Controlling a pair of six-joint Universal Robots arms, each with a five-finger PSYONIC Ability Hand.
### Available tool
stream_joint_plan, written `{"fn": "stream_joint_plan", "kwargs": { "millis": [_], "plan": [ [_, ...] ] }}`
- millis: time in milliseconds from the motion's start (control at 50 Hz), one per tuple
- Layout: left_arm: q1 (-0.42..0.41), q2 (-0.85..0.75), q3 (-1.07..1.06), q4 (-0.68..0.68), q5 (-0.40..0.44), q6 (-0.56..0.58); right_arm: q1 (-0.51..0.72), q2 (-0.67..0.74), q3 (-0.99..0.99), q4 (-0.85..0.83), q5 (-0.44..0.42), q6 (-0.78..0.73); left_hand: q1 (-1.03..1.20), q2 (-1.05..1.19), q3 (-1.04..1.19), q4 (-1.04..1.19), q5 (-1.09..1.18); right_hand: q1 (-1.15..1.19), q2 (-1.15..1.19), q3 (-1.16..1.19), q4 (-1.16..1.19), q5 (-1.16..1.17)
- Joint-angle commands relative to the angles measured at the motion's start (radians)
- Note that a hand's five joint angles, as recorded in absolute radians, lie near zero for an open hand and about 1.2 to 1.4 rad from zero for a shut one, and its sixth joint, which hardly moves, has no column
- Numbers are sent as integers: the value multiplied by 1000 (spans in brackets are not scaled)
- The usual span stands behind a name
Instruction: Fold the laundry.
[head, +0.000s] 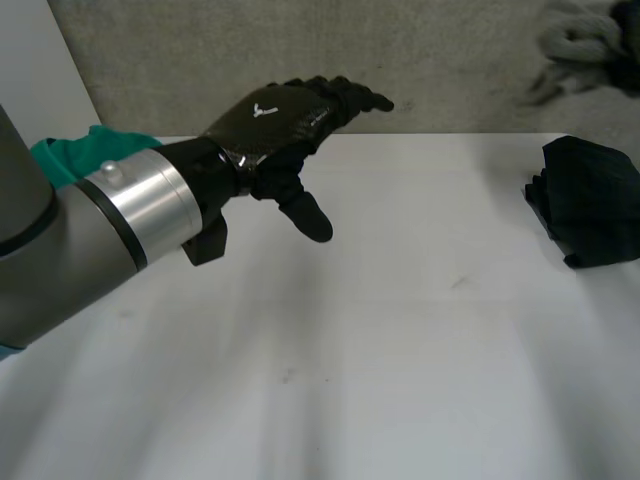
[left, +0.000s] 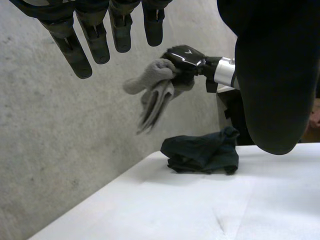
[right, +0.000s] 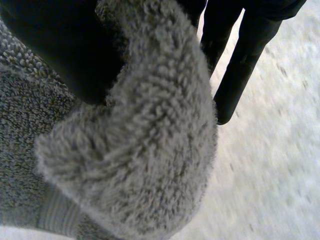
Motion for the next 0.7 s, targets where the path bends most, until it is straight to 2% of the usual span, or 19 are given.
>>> {"fn": "stream_joint_plan", "kwargs": {
  "millis": [20,100,180,240,260,280,300,340,380,460,540,600,680,700],
  "plan": [
    [-17,-44,-43,33,1,1,-185,311,-169,-22,-248,51,-16,-28,-32,-32,-50,362,239,232,197,302],
    [-25,-68,-57,38,-4,4,-242,412,-174,-8,-346,38,-16,-28,-32,-32,-50,362,239,232,197,302],
    [-29,-85,-57,39,-5,7,-277,440,-143,-3,-372,2,-16,-28,-32,-32,-50,362,239,232,197,302],
    [-31,-85,-47,39,-5,7,-280,410,-105,-5,-376,-11,-16,-28,-32,-32,-50,362,239,232,197,302],
    [-33,-82,-44,39,-7,7,-277,396,-90,-7,-372,-14,-16,-28,-32,-32,-50,205,82,75,40,145],
    [-34,-82,-40,39,-7,7,-273,379,-77,-8,-371,-15,-16,-28,-32,-32,-50,-357,-481,-487,-523,-418],
    [-39,-79,-32,38,-7,7,-268,364,-62,-11,-368,-15,-16,-28,-32,-32,-50,-785,-908,-915,-950,-845],
    [-42,-76,-20,36,-7,7,-254,312,-19,-20,-350,-20,-16,-28,-32,-32,-50,-859,-983,-989,-1024,-920],
    [-49,-70,-11,29,-10,7,-248,273,12,-20,-327,-18,-16,-28,-32,-32,-50,-859,-983,-989,-1024,-920],
    [-59,-55,-6,16,-18,1,-234,157,107,4,-229,-14,-16,-28,-32,-32,-50,-859,-983,-989,-1024,-920],
    [-65,-38,-15,15,-22,1,-237,22,219,87,-84,-26,-16,-28,-32,-32,-50,-859,-983,-989,-1024,-920],
    [-66,-27,-27,12,-24,-2,-251,-34,263,153,-35,-60,-16,-28,-32,-32,-50,-859,-983,-989,-1024,-920],
    [-66,0,-49,12,-24,-6,-286,-109,299,335,40,-199,-16,-28,-32,-32,-50,-859,-983,-989,-1024,-920],
    [-66,7,-52,12,-24,-8,-303,-132,297,416,86,-280,-16,-28,-32,-32,-50,-859,-983,-989,-1024,-920]
  ]
}}
